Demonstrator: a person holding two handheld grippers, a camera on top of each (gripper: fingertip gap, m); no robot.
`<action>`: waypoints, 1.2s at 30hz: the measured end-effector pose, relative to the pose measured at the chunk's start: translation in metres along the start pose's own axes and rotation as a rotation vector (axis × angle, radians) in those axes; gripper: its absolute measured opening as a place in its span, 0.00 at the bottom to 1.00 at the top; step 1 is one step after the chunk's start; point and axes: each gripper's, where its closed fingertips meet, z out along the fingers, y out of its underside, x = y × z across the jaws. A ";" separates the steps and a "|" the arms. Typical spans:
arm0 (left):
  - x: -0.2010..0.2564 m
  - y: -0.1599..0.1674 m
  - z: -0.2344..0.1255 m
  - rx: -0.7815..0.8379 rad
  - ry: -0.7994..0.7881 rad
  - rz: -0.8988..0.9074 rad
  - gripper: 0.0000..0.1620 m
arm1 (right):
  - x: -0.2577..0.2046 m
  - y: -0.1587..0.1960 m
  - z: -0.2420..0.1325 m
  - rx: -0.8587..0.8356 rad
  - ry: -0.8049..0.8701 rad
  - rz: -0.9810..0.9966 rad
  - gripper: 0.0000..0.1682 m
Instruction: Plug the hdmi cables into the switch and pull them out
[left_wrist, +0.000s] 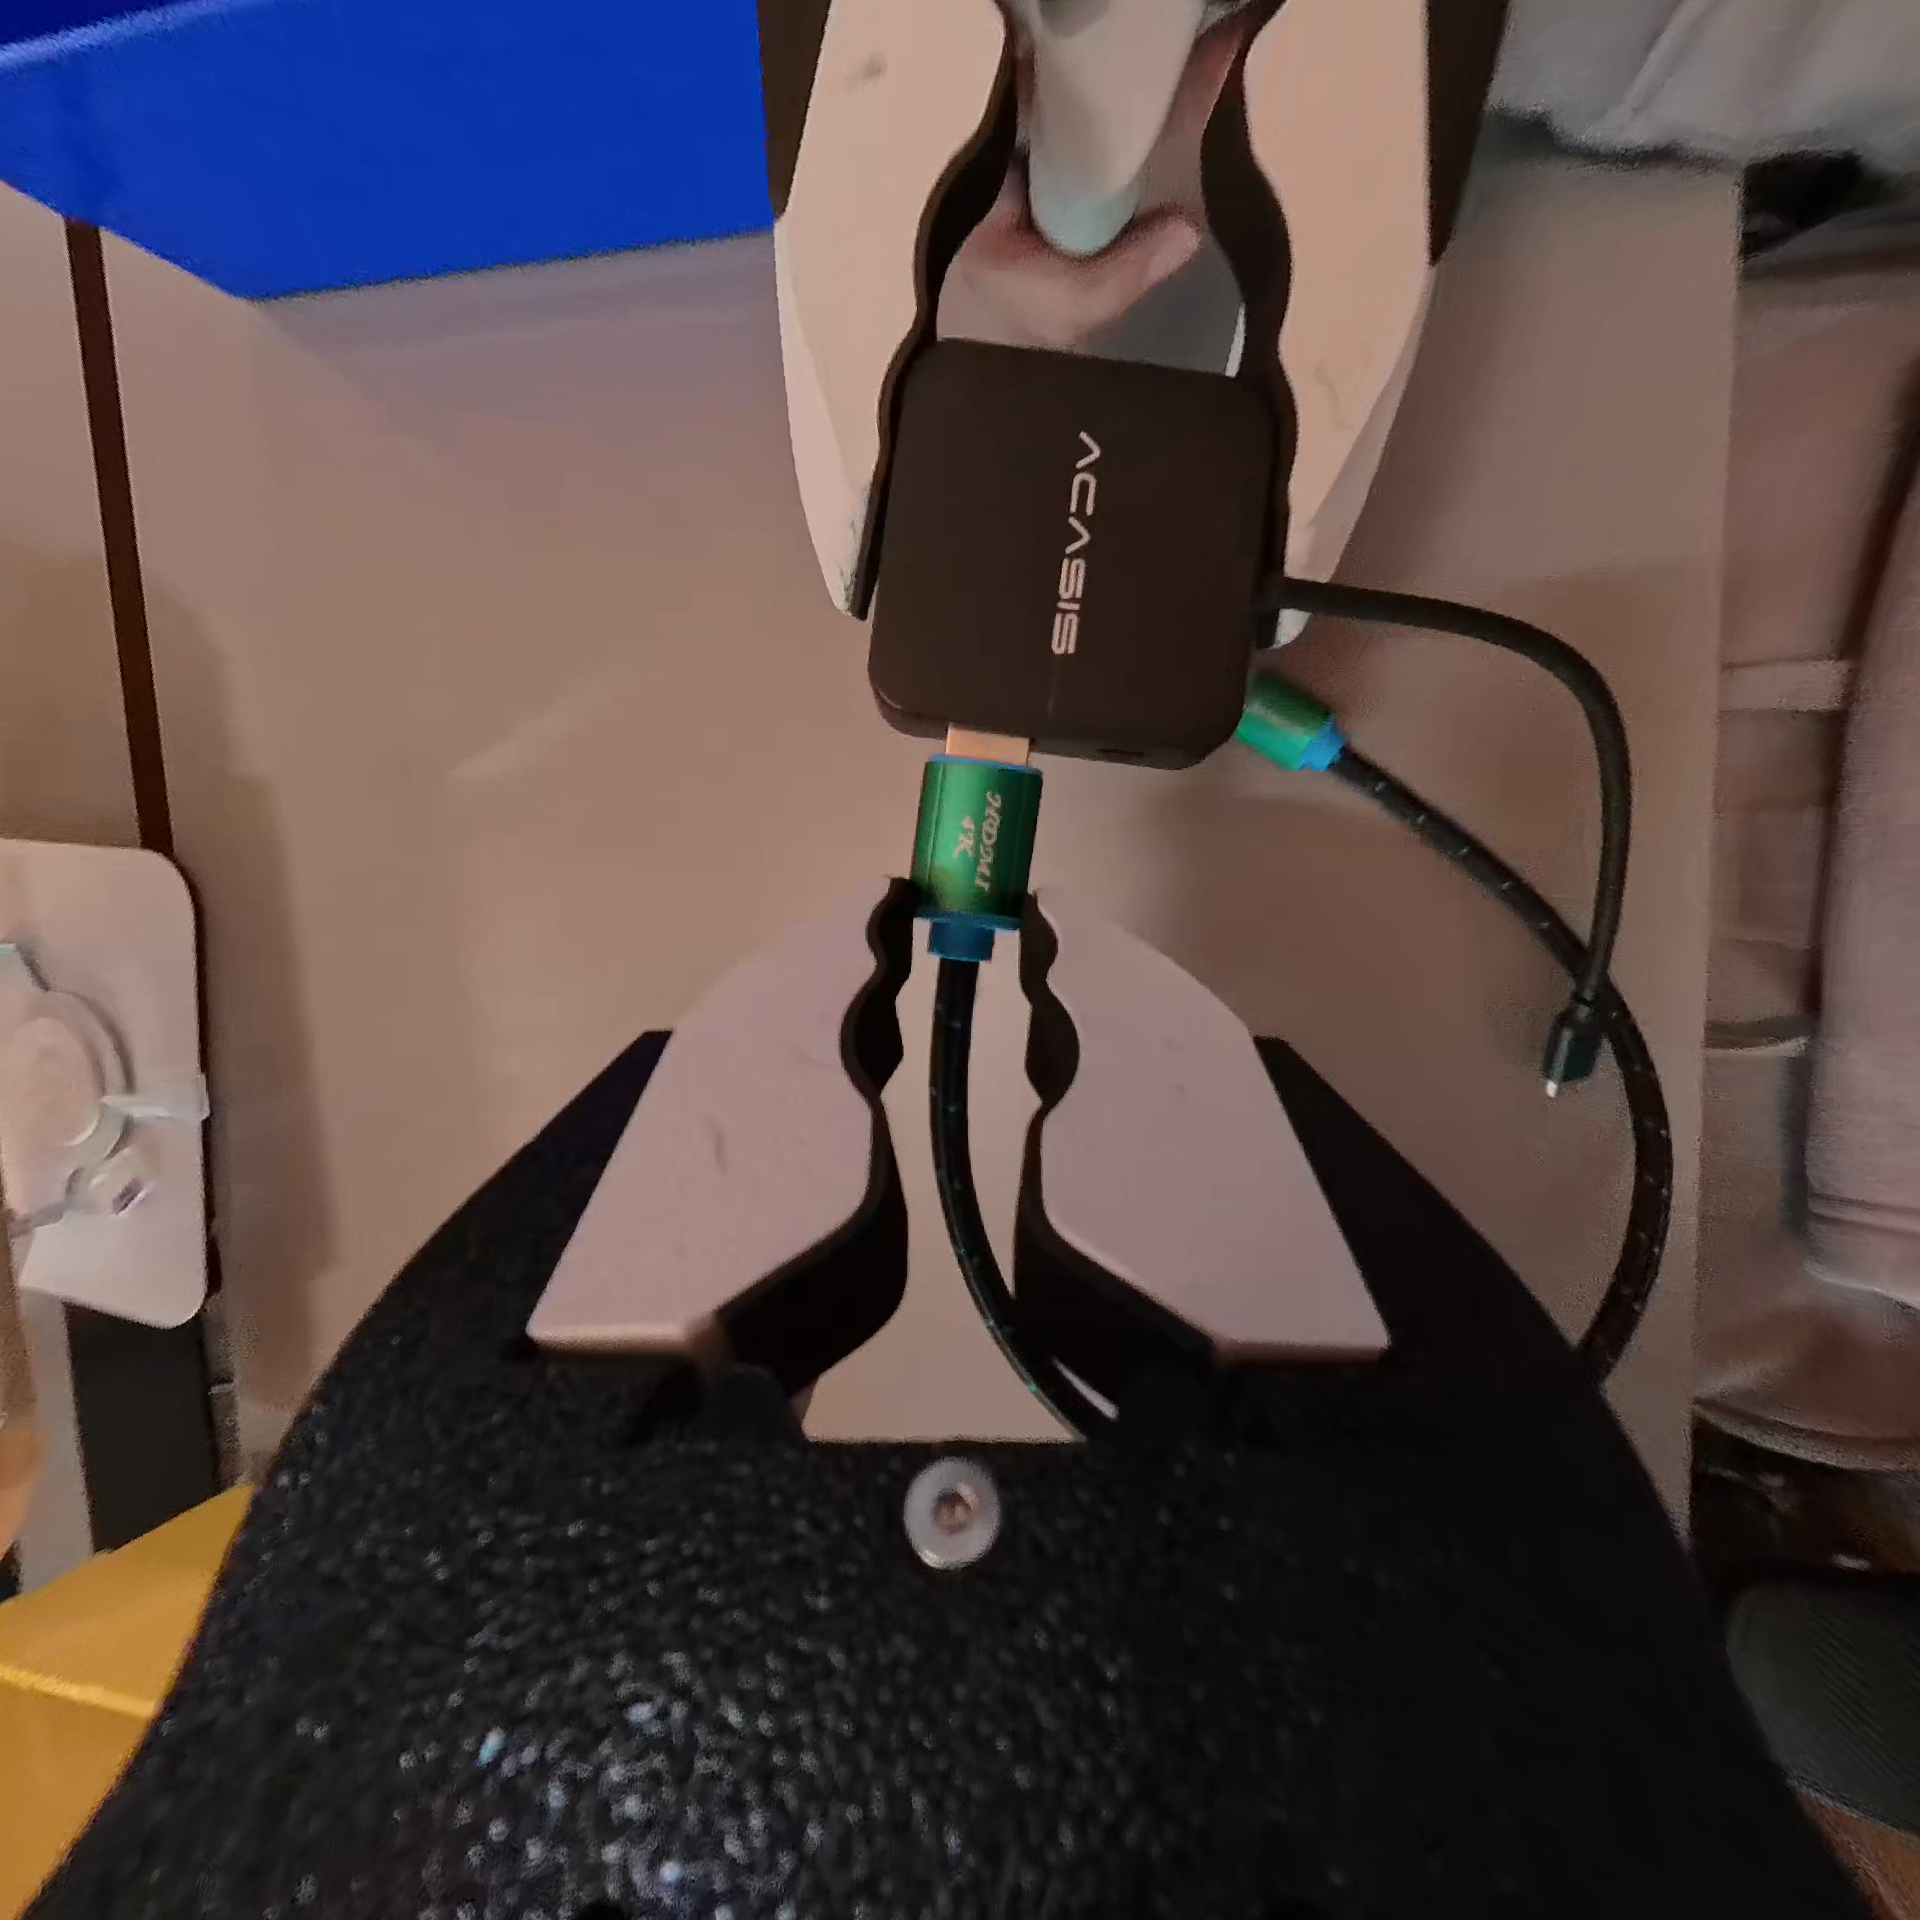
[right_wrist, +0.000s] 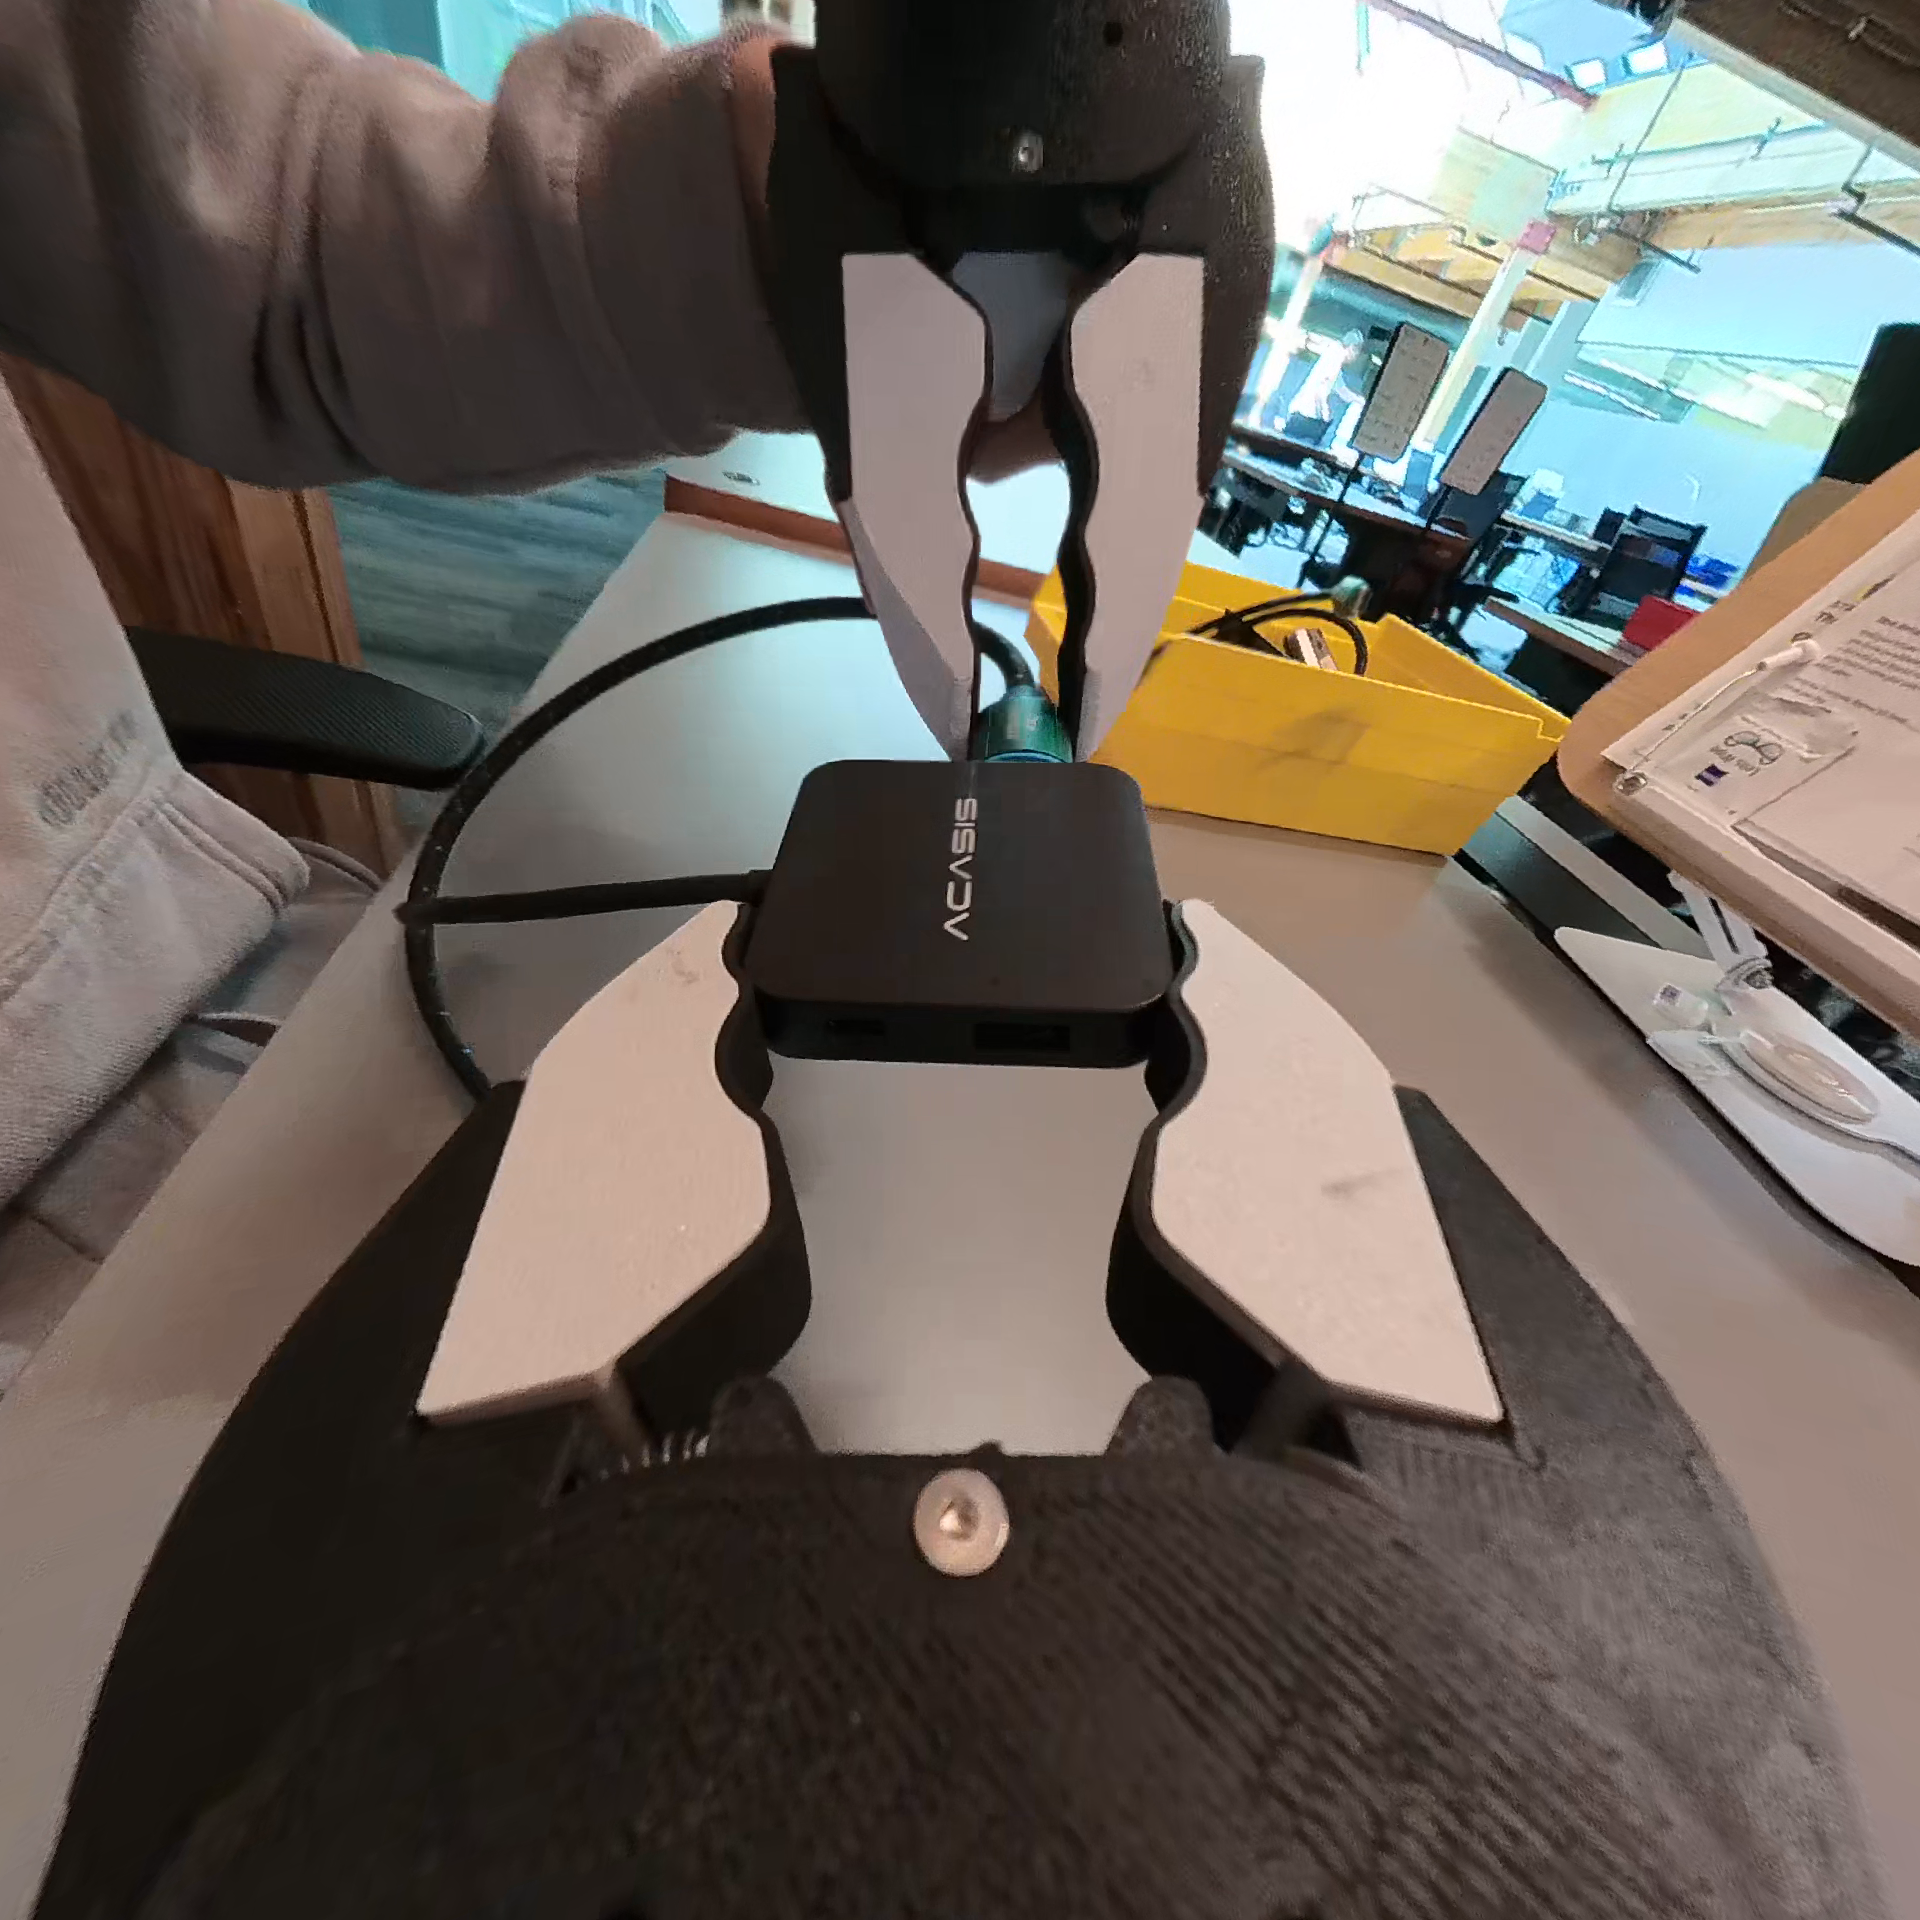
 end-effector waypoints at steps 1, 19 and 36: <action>0.001 -0.003 -0.002 0.025 0.007 -0.009 0.12 | 0.000 -0.002 -0.001 0.009 -0.004 0.004 0.43; 0.007 -0.021 -0.027 0.384 0.010 0.039 0.11 | -0.007 -0.025 -0.005 0.135 -0.049 0.021 0.43; 0.002 -0.013 -0.020 0.432 -0.066 -0.121 0.09 | 0.001 -0.017 0.000 0.084 0.004 0.032 0.43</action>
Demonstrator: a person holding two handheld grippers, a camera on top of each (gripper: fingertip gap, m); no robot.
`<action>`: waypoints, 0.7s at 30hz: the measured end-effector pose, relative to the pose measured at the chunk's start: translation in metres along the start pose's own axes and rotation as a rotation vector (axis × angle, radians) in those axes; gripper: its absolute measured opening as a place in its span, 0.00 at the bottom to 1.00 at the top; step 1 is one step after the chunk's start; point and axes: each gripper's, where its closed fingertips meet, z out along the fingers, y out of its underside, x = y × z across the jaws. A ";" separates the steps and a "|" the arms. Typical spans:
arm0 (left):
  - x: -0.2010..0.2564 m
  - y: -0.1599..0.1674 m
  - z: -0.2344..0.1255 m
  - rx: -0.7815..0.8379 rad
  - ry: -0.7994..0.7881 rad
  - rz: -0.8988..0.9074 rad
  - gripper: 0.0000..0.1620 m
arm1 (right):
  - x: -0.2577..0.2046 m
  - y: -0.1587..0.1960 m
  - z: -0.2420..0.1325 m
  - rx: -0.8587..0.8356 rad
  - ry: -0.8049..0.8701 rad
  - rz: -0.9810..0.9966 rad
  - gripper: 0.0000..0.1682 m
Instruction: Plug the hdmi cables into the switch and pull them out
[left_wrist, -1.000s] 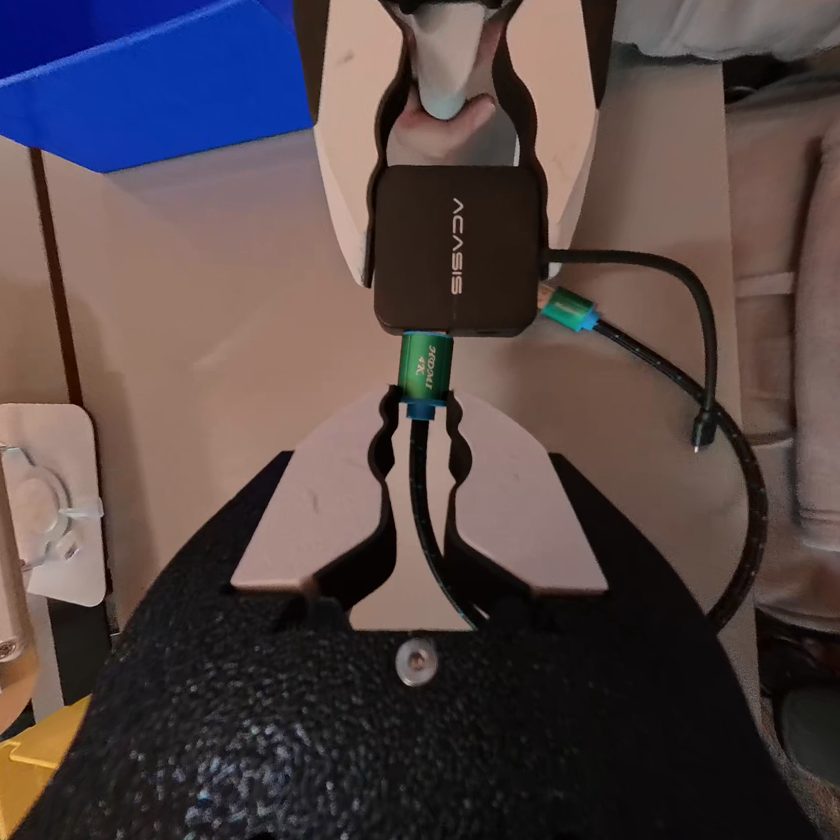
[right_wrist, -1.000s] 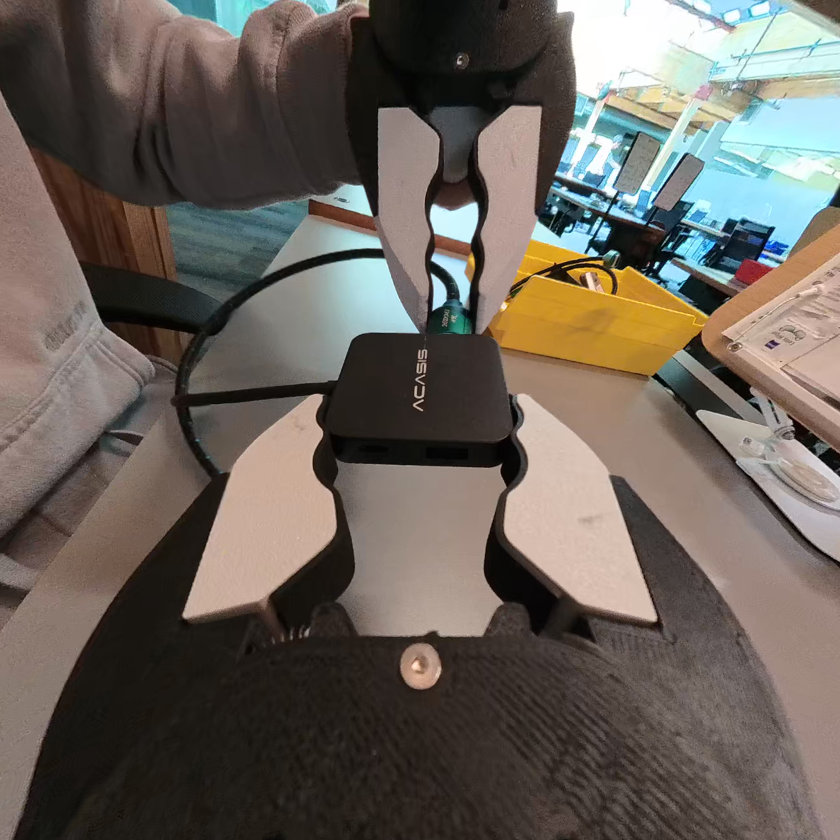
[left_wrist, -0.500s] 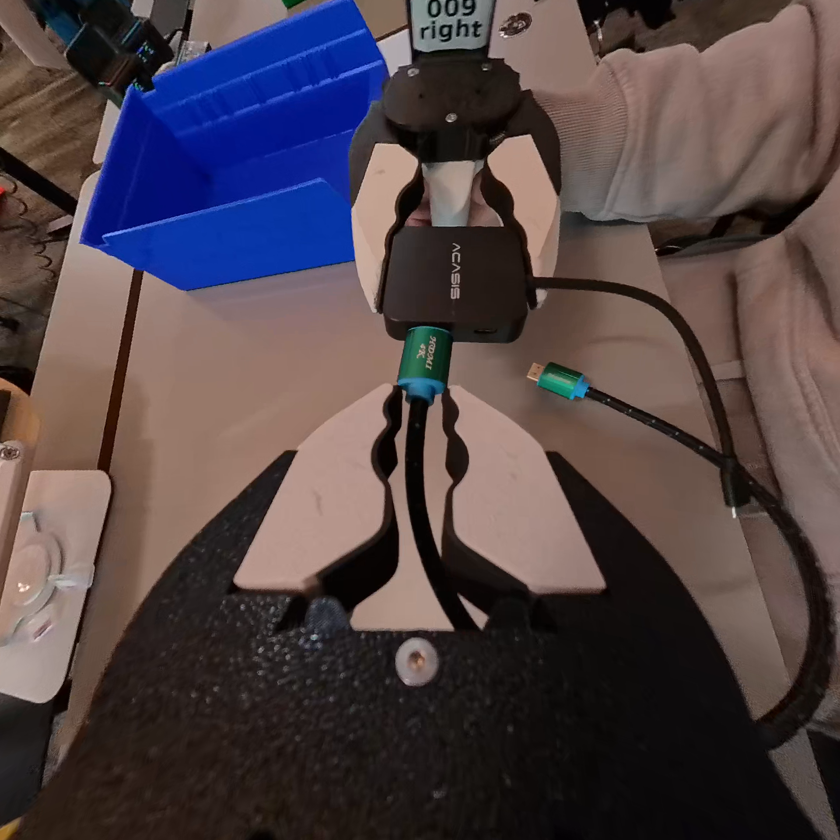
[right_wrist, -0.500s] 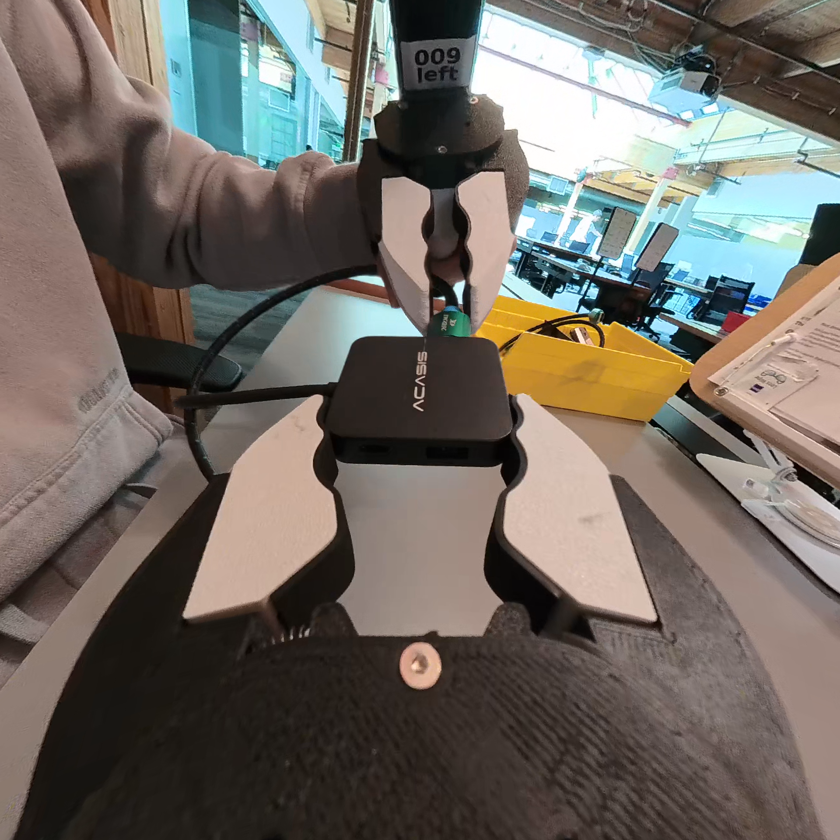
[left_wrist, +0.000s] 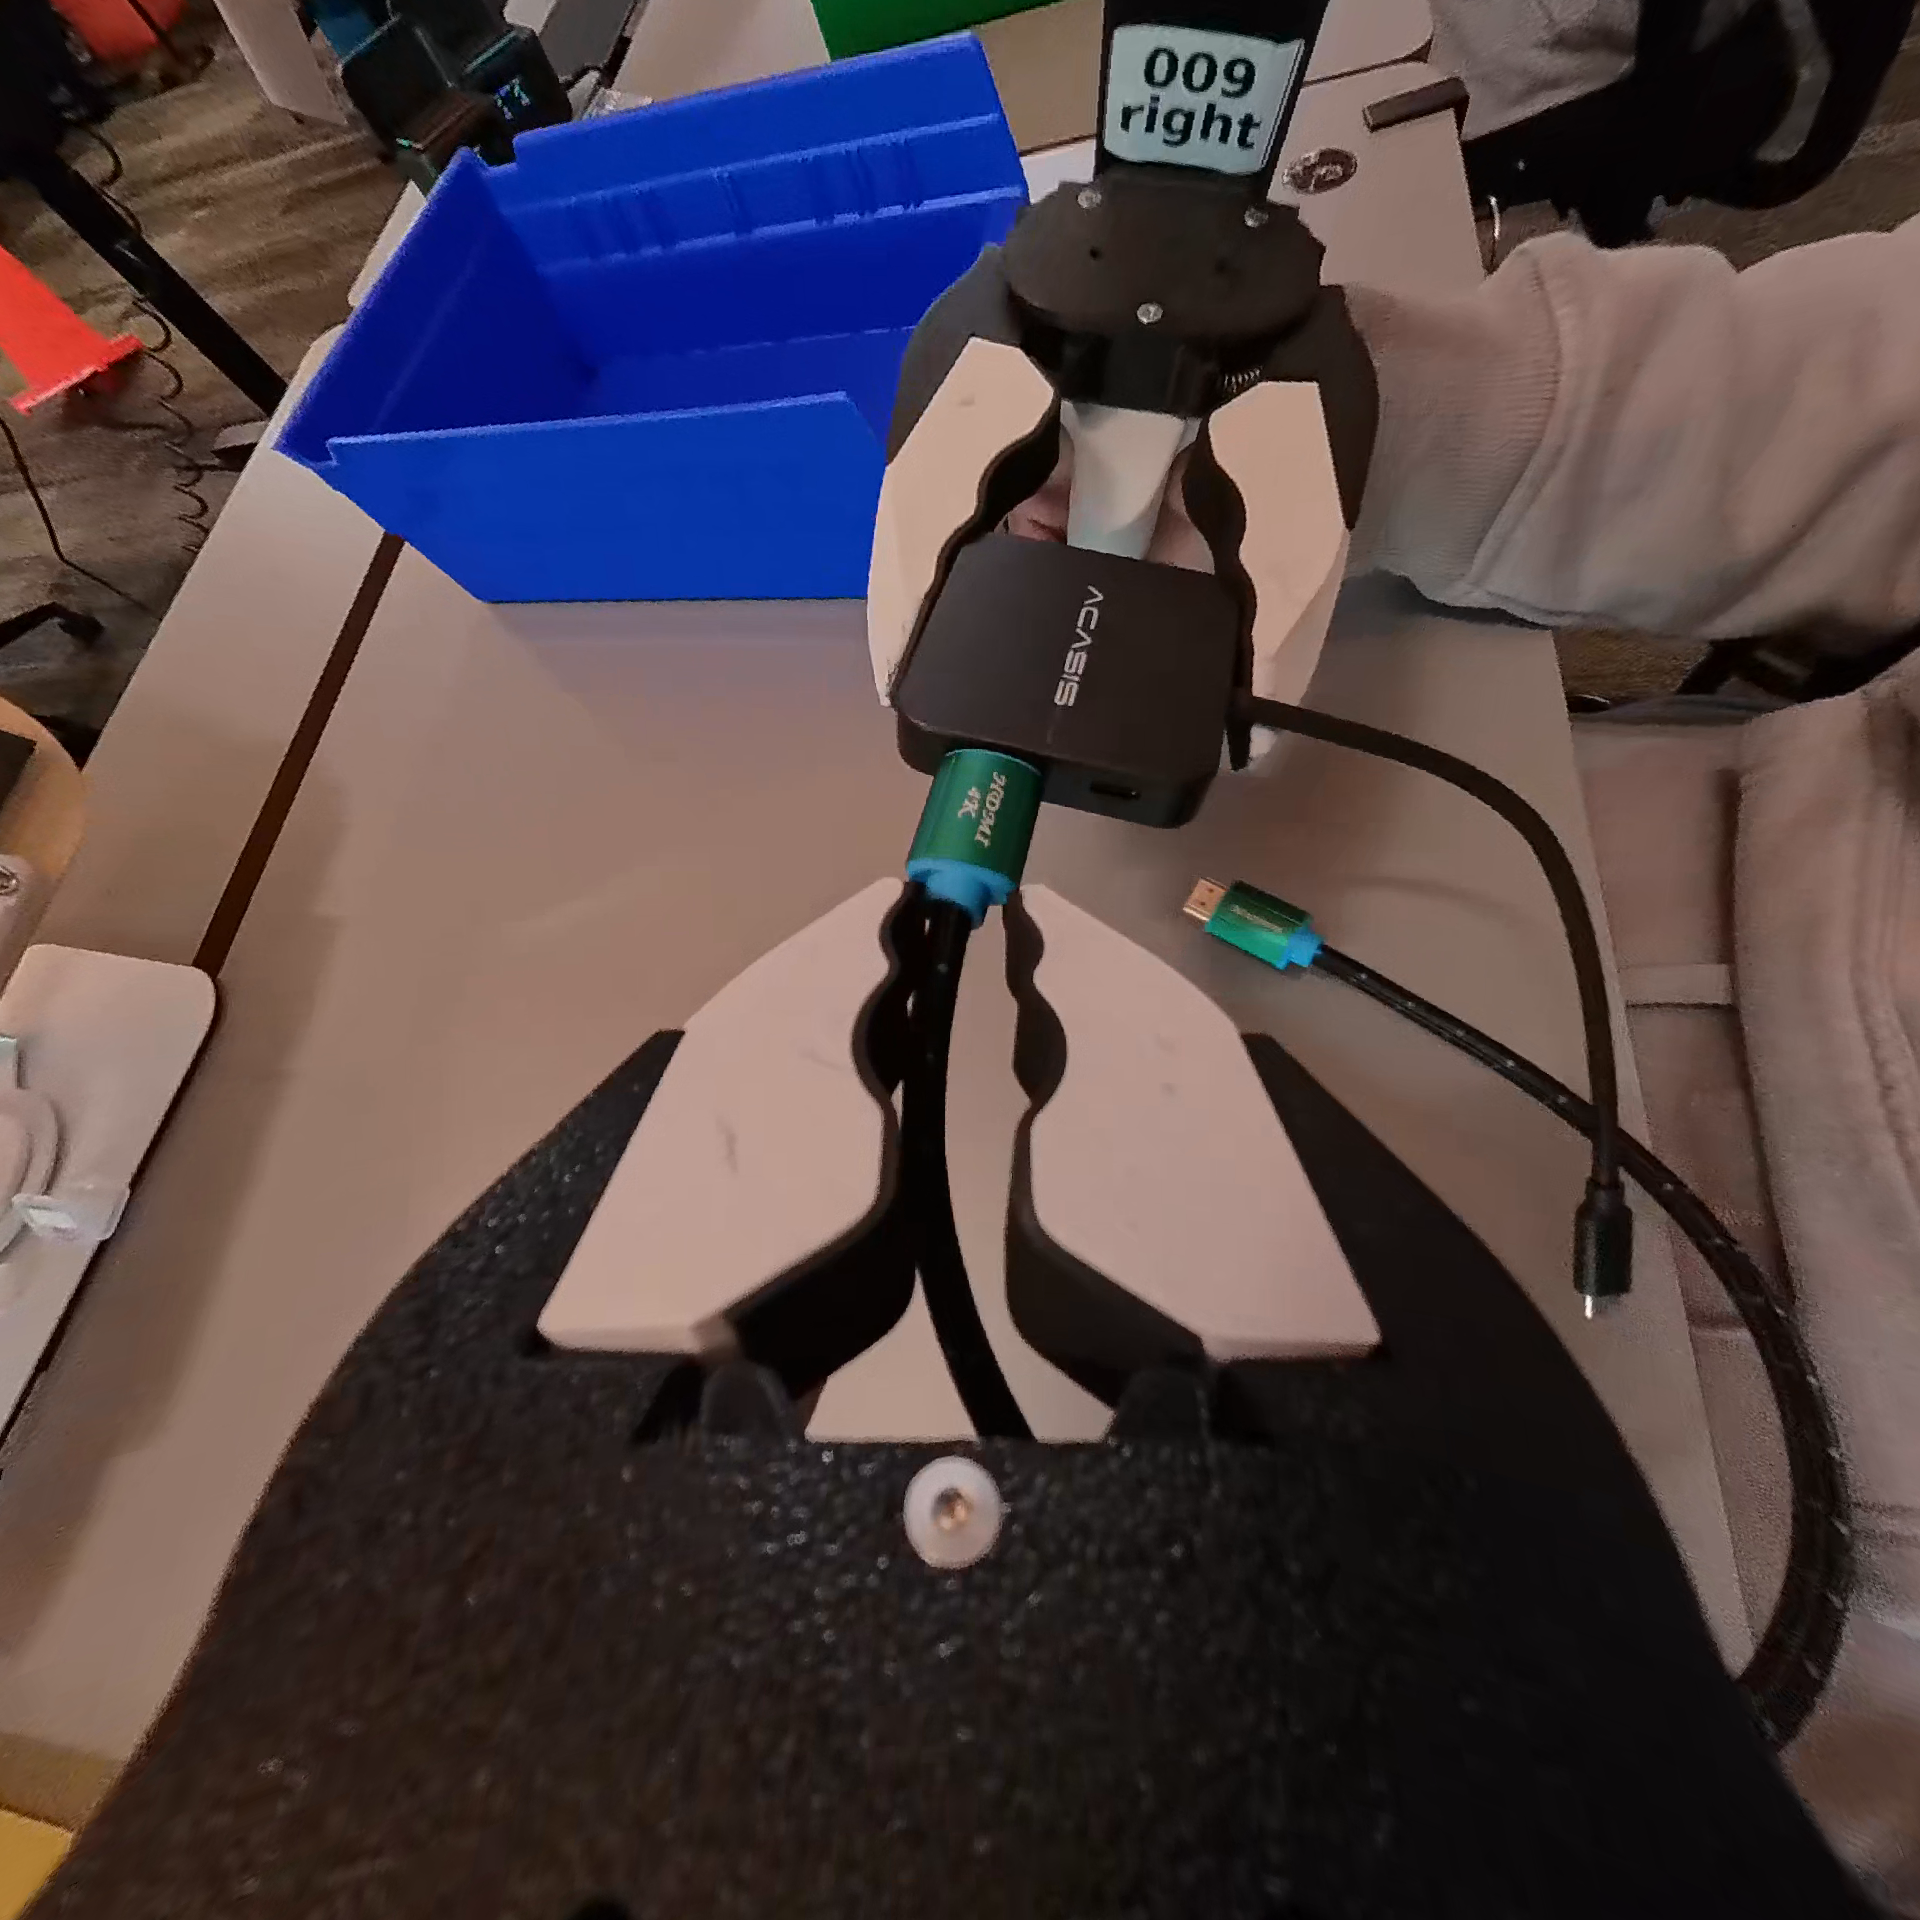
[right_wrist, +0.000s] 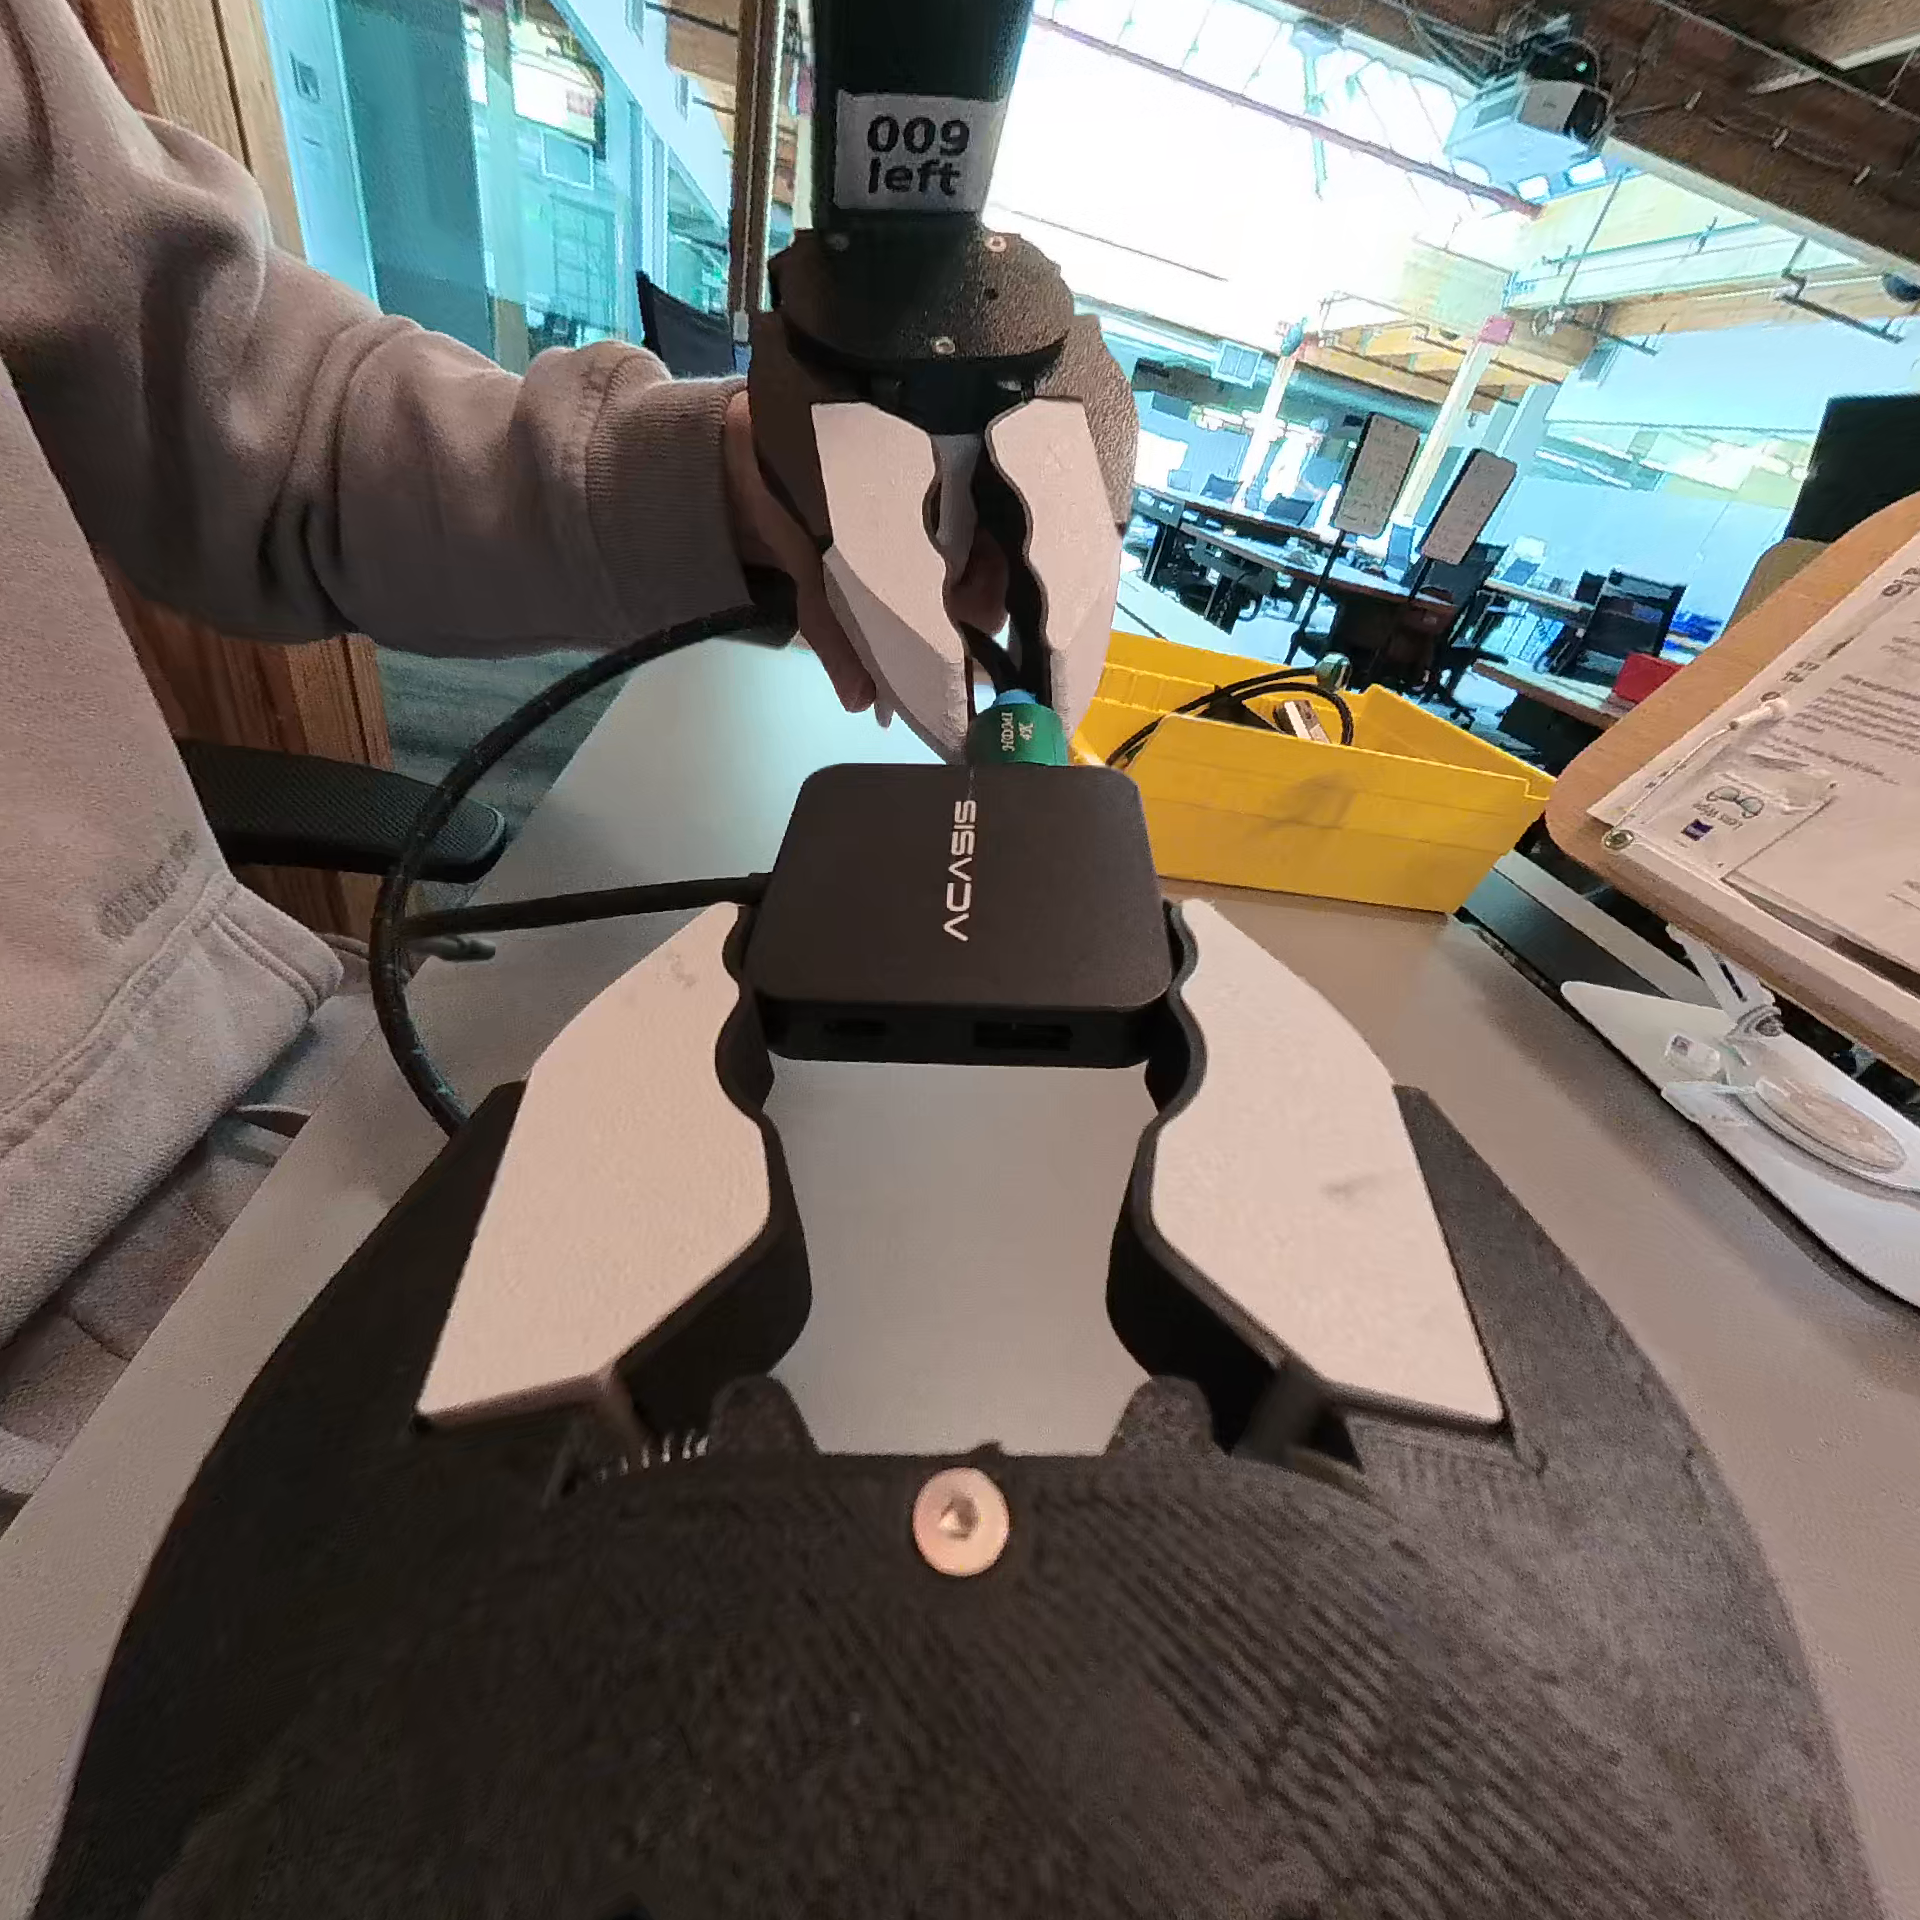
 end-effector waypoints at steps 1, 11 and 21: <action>0.000 -0.001 0.000 0.008 0.001 0.001 0.09 | 0.000 -0.001 -0.001 0.006 -0.001 -0.009 0.43; 0.010 0.004 -0.001 -0.016 0.100 0.037 0.08 | -0.009 0.000 0.000 0.009 -0.062 0.027 0.43; 0.011 -0.012 -0.006 0.127 0.056 -0.015 0.09 | -0.008 -0.012 -0.003 0.051 -0.042 -0.019 0.43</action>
